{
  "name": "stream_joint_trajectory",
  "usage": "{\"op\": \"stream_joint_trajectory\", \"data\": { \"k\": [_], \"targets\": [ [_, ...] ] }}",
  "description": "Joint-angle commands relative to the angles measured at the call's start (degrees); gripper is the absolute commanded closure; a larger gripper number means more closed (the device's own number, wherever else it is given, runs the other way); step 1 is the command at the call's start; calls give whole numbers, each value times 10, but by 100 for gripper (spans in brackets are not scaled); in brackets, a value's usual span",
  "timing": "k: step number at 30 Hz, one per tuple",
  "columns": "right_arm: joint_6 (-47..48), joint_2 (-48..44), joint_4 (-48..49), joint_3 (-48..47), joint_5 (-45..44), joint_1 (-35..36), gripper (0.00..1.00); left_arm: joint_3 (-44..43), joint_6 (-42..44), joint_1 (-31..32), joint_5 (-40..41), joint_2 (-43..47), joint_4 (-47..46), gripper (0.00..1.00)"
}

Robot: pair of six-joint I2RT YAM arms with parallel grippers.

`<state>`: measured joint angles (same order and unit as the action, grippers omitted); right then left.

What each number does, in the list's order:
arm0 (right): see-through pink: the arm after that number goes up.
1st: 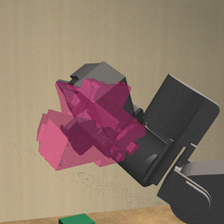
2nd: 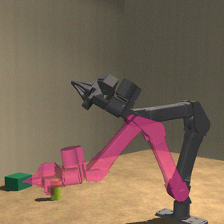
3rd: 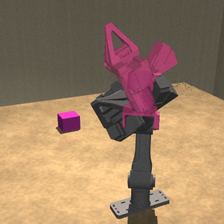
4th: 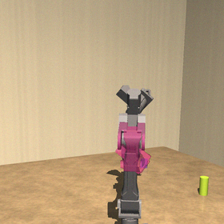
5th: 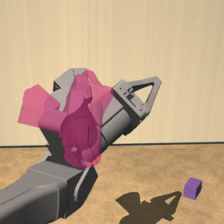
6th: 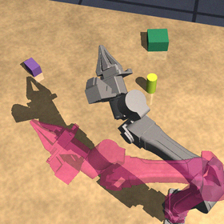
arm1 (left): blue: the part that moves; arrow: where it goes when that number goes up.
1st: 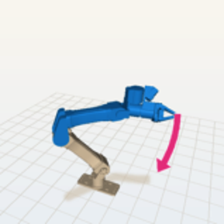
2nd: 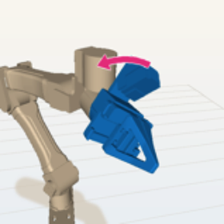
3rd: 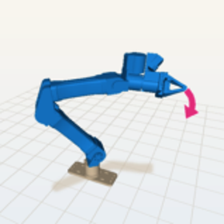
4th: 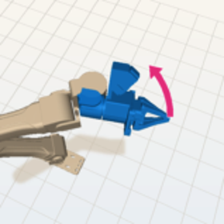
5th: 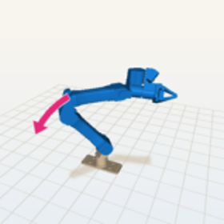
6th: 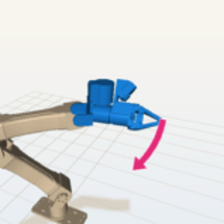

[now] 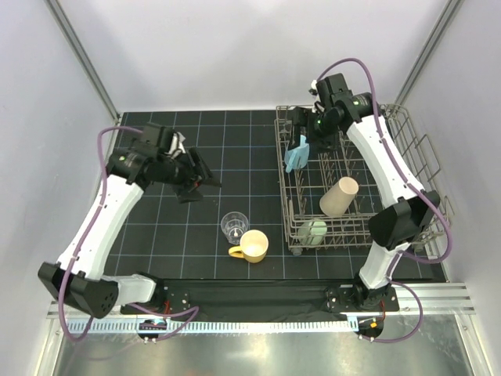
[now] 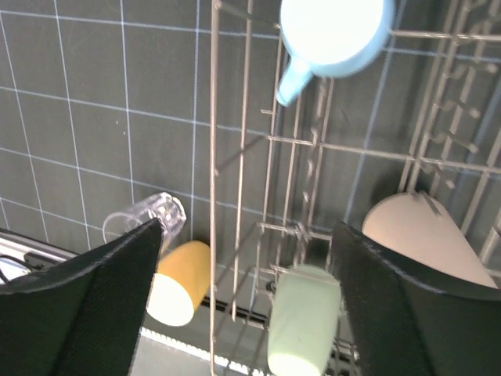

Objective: Load the cups into the dish rack

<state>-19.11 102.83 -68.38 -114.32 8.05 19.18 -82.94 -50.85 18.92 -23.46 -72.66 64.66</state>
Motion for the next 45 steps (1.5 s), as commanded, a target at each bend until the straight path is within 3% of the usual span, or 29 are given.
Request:
{"op": "stream_joint_trajectory", "data": {
  "k": [1,3,7,11,13,15,19,35,45],
  "targets": [
    [19,-36,-54,-35,-27,2,6,-19,47,45,84,-35,33,36],
    [0,-44,-68,-36,-49,2,0,-20,56,68,99,-69,41,36],
    [9,-81,-62,25,-13,-6,0,-15,81,87,126,-112,44,36],
    [8,-160,-19,132,113,-62,0,-7,90,105,146,-139,36,36],
    [-10,-209,64,200,179,-84,0,-6,89,114,147,-145,28,37],
    [-27,-261,99,221,191,-88,0,-1,88,117,146,-151,20,37],
    [-35,-272,105,211,231,-87,0,5,90,125,148,-163,9,37],
    [-27,-307,85,228,227,-87,4,45,107,154,180,-224,4,48],
    [-22,-316,68,236,213,-87,5,101,115,165,169,-260,-31,67]
  ]
}}
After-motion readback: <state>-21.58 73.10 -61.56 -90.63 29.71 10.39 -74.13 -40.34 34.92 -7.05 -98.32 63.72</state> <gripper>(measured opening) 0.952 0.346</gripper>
